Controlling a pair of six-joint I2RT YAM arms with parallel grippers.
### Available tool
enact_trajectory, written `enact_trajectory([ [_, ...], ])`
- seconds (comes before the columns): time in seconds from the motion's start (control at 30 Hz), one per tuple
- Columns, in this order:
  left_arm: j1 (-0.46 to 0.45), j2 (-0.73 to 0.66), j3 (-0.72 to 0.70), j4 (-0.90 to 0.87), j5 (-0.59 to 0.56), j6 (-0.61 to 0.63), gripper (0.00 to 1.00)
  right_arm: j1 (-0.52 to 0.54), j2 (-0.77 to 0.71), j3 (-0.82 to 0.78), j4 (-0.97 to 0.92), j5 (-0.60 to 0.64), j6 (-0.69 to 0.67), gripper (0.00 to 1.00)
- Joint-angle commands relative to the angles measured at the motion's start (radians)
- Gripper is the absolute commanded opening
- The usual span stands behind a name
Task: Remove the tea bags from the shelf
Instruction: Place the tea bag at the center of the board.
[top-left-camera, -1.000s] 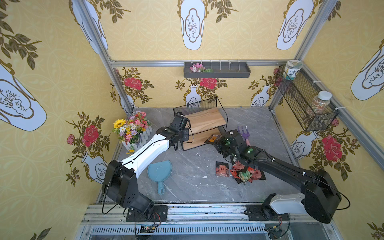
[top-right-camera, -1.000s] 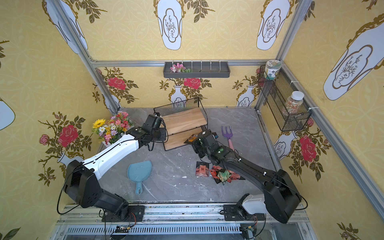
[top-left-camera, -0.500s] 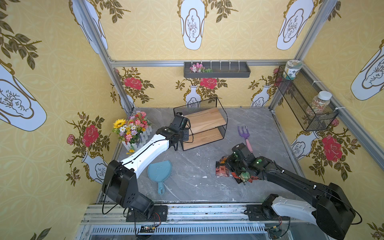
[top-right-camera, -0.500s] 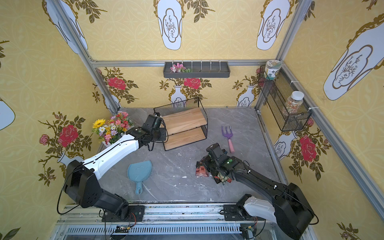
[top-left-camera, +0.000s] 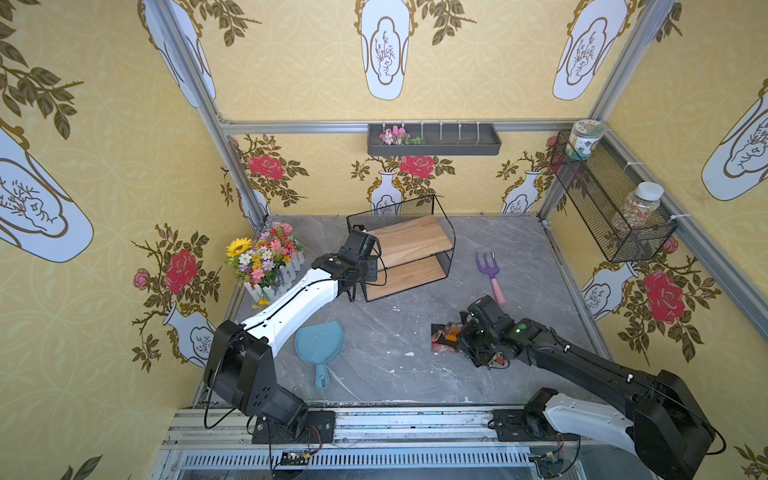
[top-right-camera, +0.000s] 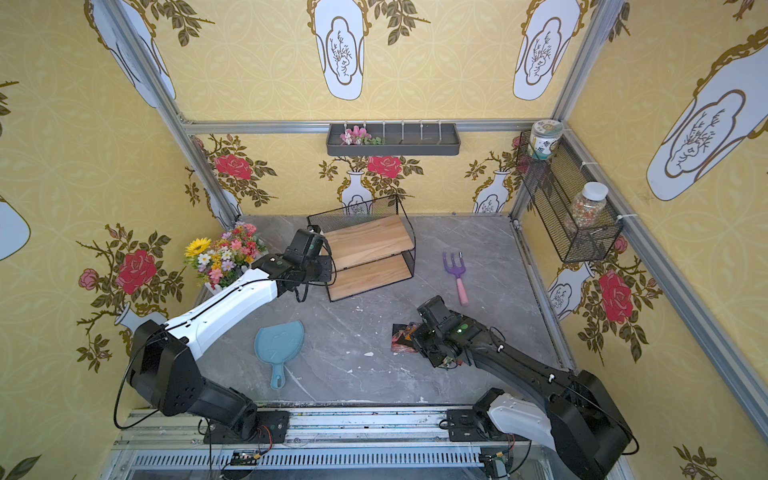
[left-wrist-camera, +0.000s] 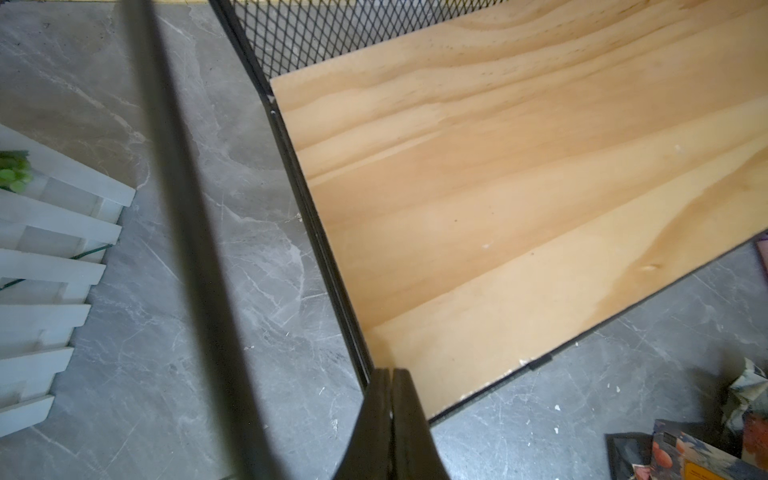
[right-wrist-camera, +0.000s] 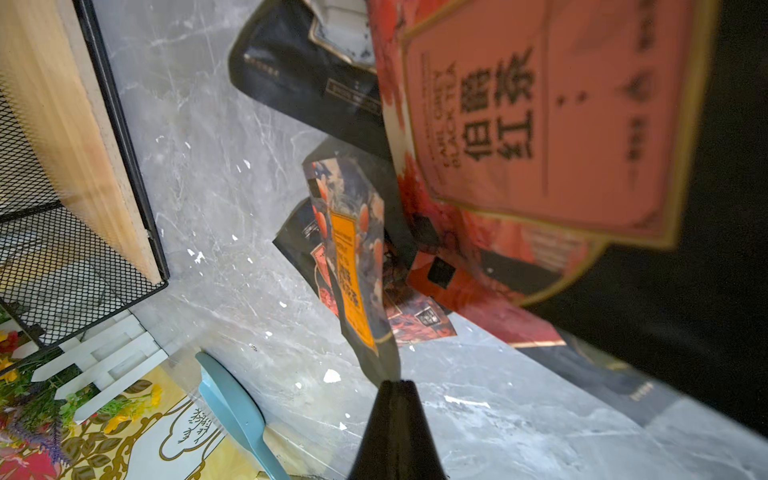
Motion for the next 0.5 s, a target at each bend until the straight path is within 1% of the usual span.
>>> enact_trajectory([
  [0.0, -0.001, 0.003, -0.003, -0.033, 0.021, 0.012, 0.0, -0.004, 0.007, 0.004, -0.033, -0.007, 0.009, 0.05],
  [0.1, -0.001, 0.003, -0.004, -0.034, 0.019, 0.01, 0.0, -0.003, 0.006, 0.025, -0.058, 0.004, -0.002, 0.21],
  [0.3, -0.001, -0.005, -0.001, -0.035, 0.008, 0.01, 0.0, -0.005, 0.007, 0.1, -0.151, 0.052, -0.044, 0.45],
  [0.33, -0.001, -0.005, 0.0, -0.037, 0.006, 0.01, 0.0, -0.005, 0.009, 0.119, -0.174, 0.061, -0.055, 0.48],
  [0.43, -0.001, -0.007, 0.007, -0.04, -0.003, 0.011, 0.05, -0.005, 0.011, 0.191, -0.25, 0.102, -0.099, 0.55],
  [0.47, -0.001, -0.008, 0.014, -0.042, -0.005, 0.011, 0.09, -0.005, 0.012, 0.226, -0.283, 0.124, -0.12, 0.57],
])
